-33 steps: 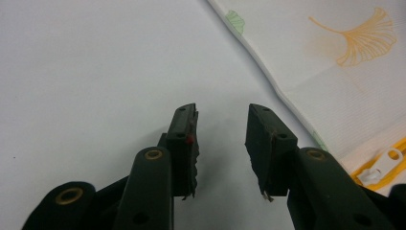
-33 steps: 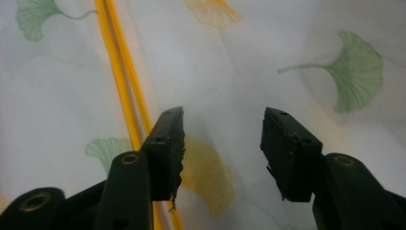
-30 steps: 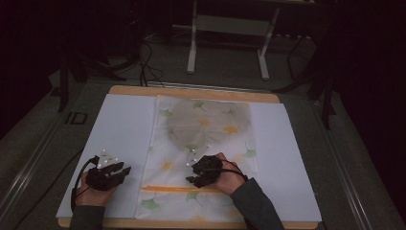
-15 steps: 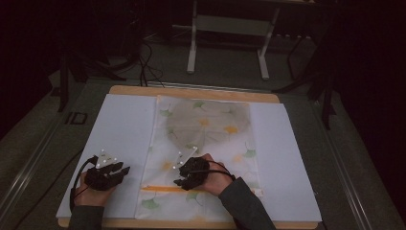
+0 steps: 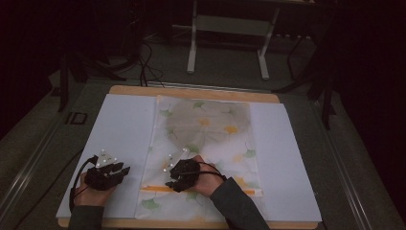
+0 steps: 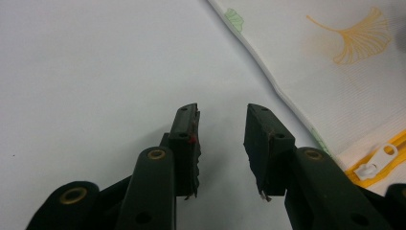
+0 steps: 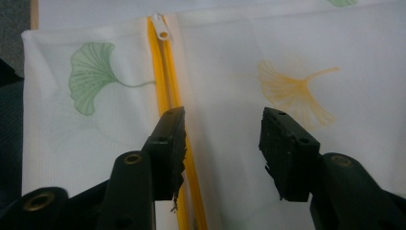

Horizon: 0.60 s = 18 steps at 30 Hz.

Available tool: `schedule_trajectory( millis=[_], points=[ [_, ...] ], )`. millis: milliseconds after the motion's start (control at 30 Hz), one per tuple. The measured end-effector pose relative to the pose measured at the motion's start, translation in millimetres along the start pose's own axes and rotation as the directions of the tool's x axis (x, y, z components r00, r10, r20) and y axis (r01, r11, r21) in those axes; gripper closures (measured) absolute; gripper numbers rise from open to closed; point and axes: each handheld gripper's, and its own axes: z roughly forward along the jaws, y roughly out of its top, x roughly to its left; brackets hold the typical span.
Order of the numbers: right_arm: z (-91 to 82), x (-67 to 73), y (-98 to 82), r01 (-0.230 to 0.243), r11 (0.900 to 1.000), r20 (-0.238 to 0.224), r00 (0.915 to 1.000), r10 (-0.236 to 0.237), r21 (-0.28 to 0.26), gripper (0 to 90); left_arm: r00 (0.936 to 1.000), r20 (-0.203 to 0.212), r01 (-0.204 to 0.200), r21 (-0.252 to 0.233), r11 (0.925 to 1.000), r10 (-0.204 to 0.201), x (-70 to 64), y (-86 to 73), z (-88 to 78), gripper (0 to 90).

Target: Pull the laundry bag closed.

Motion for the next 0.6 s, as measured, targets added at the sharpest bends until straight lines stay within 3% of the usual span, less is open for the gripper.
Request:
schedule_trajectory(
  millis=[367, 600],
  points=[
    [13.5, 6.9, 10.2, 0.031, 0.999, -0.047, 0.9984, -0.031, 0.007, 64.5, 0.9999, -0.010, 0.006, -0.002, 1.0000, -0.006, 0.9, -0.1, -1.1, 63.7],
    [19.7, 9.3, 16.1, 0.033, 0.999, -0.053, 0.9981, -0.033, 0.008, 67.9, 0.9999, -0.010, 0.003, 0.004, 1.0000, -0.003, 0.7, 0.1, -0.8, 63.9]
  ],
)
